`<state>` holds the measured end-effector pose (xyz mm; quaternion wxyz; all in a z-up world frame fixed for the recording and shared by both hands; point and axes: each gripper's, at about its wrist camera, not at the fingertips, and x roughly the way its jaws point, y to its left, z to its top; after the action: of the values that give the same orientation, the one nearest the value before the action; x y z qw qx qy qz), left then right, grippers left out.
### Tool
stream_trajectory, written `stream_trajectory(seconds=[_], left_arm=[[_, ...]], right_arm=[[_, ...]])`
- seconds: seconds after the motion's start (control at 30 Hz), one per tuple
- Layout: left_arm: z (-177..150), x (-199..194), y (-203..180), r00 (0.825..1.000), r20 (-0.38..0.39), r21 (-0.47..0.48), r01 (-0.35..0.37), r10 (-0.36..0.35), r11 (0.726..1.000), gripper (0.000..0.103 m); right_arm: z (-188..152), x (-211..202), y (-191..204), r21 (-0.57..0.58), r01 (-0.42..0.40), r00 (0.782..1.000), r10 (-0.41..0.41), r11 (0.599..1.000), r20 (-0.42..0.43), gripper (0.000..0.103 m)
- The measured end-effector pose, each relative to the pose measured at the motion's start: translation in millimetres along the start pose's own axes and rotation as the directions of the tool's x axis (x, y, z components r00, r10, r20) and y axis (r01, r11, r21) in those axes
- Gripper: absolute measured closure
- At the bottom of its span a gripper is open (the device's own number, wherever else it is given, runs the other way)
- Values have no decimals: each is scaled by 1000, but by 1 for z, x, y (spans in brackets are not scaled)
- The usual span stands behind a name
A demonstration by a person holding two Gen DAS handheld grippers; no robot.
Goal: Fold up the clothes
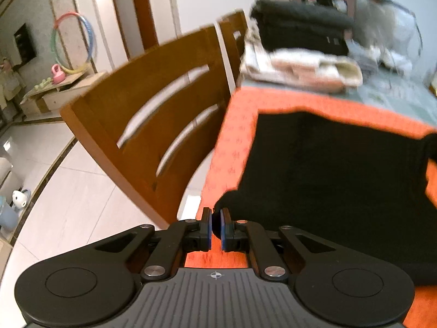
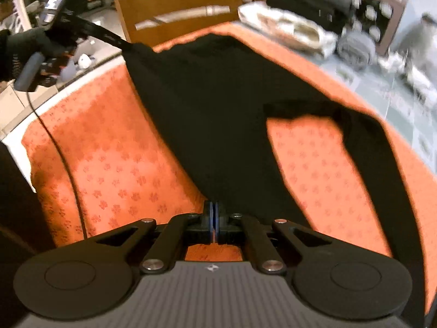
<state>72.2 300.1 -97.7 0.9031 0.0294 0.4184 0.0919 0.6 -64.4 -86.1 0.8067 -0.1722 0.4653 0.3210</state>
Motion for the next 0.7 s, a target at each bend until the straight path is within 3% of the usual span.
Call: stream_trajectory(seconds=[0.13, 0.2, 0.33, 0.47, 0.63, 0.7], left_arm=[[-14, -3, -4, 1000, 3, 49, 5, -5, 999, 90], [-17, -12, 2, 1000, 28, 20, 12, -12, 1000, 83], [-21, -39, 14, 996, 90, -65, 30, -24, 997, 75], [-21, -61, 2, 989, 128, -40, 81, -75, 996, 68], [-23, -76, -39, 985, 139, -17, 109, -106, 994, 67], [-28, -83, -59, 983, 144, -27, 116, -111, 993, 66]], right_arm=[[-8, 2, -1, 57, 14, 1000, -15, 998, 8, 96], [-12, -14, -3, 96, 19, 999, -24, 995, 47, 87], [-23, -48, -23, 209, 62, 991, -84, 976, 101, 82], [-47, -76, -60, 350, 130, 979, -175, 928, 102, 81], [-96, -104, -122, 483, 203, 957, -277, 851, 85, 80], [-121, -114, -152, 537, 224, 946, -313, 813, 79, 75]])
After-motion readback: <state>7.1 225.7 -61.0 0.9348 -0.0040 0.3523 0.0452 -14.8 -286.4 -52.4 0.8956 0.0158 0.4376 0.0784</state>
